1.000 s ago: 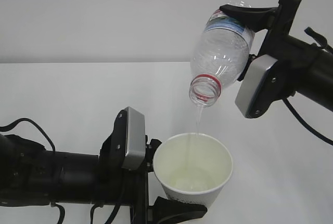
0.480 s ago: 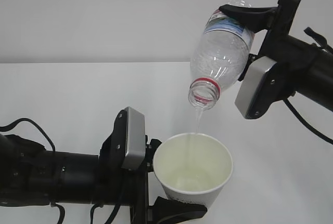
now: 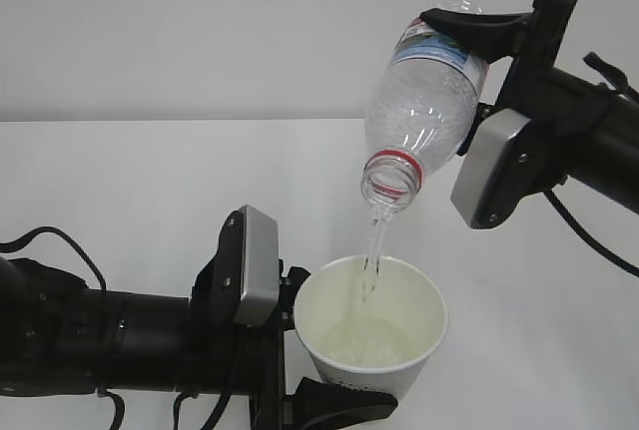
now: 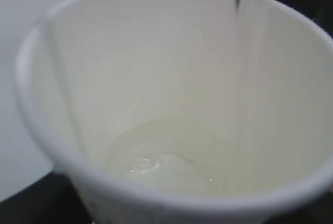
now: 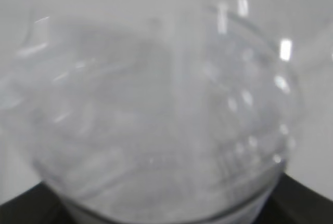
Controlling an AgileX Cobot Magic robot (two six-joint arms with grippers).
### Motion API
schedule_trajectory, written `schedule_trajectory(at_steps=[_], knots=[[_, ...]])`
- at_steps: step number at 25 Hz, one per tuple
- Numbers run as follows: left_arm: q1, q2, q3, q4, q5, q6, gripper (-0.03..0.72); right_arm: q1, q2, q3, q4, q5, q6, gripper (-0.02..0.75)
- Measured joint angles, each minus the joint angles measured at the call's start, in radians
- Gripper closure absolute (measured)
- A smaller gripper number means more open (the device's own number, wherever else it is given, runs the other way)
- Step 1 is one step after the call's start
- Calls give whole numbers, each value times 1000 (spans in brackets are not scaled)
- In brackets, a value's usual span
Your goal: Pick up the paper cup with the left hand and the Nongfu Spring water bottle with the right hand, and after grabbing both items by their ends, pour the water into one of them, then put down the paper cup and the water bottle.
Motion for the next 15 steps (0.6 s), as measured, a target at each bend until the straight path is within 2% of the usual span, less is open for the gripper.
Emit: schedule_trajectory(at_steps=[15], knots=[[0, 0, 0, 33, -8, -4, 118, 0, 0, -2, 0, 0, 0, 255]])
